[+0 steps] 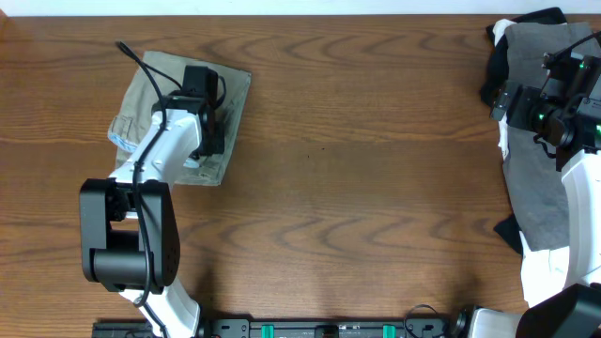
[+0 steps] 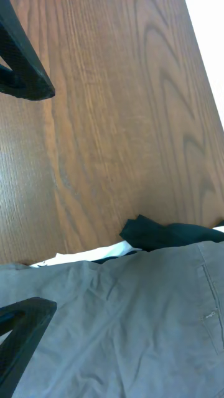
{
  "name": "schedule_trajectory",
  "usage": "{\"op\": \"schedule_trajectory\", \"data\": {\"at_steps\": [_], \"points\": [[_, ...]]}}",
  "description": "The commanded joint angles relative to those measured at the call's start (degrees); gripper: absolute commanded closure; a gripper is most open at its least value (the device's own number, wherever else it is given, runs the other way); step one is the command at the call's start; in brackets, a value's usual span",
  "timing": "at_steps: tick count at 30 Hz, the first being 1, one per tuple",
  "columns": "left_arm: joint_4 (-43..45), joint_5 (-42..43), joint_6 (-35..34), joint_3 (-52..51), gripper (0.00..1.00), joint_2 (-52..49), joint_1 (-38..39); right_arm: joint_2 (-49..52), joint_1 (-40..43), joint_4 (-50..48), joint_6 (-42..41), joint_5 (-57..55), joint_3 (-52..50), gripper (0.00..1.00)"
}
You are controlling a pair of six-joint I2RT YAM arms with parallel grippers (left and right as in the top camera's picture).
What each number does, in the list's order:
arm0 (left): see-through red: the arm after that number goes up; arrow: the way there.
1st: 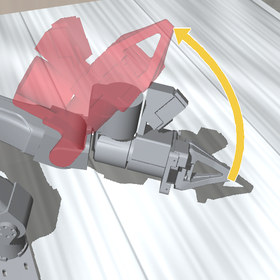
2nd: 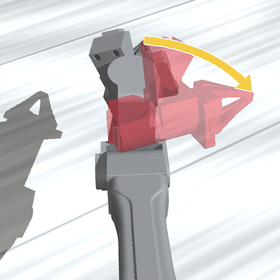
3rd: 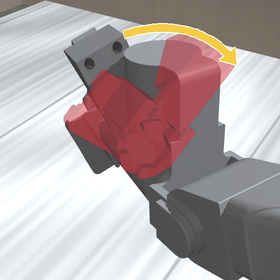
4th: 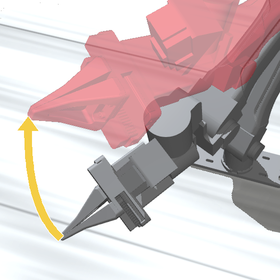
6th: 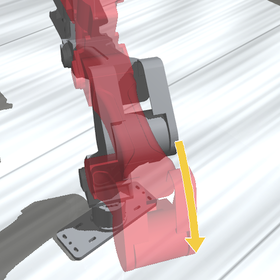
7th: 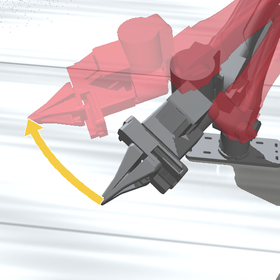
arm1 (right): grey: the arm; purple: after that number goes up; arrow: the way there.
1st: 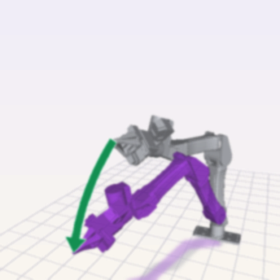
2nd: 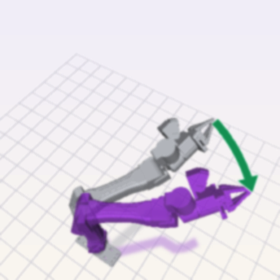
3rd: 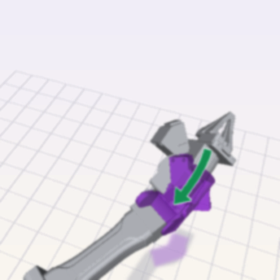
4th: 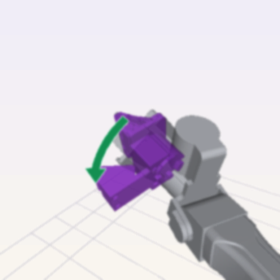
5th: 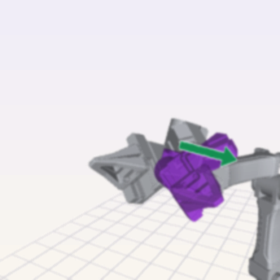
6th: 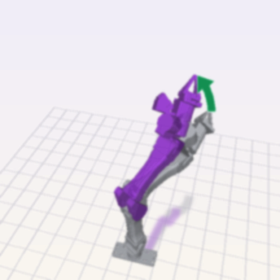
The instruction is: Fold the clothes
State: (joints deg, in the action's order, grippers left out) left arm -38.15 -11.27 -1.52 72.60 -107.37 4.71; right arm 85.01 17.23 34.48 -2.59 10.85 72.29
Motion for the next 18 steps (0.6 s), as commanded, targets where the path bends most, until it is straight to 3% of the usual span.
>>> {"op": "schedule_trajectory", "data": {"at_steps": [1, 3, 5, 9, 10, 14, 18], "points": [[-0.59, 3.56, -1.16, -0.92, 0.64, 0.2, 0.15, 0.31, 0.04, -0.15, -0.57, -0.09, -0.31, 0.01], [-1.9, 4.9, -0.13, -0.79, 0.52, 0.24, 0.15, 0.31, 0.07, -0.15, -0.57, -0.09, -0.31, 0.01], [-4.02, 4.83, 2.16, 0.63, 0.52, 0.61, 0.13, 0.31, 0.04, -0.15, -0.57, -0.09, -0.31, 0.01], [-5.68, 4.85, 0.17, 5.46, 0.52, 2.54, 0.09, 0.31, 0.04, -0.15, -0.57, -0.09, -0.31, 0.01], [-5.57, 4.85, -0.17, 6.47, 0.53, 3.02, 0.09, 0.31, 0.04, -0.17, -0.57, -0.11, -0.31, 0.01], [-4.07, 5.31, -3.72, 8.79, 0.73, 4.74, -0.15, 0.31, 0.04, -0.15, -0.57, -0.09, -0.31, 0.01], [-1.62, 12.39, -3.78, 8.35, 0.74, 4.35, -1.38, 0.31, 0.07, -0.15, -0.57, -0.09, -0.31, 0.01]]}}
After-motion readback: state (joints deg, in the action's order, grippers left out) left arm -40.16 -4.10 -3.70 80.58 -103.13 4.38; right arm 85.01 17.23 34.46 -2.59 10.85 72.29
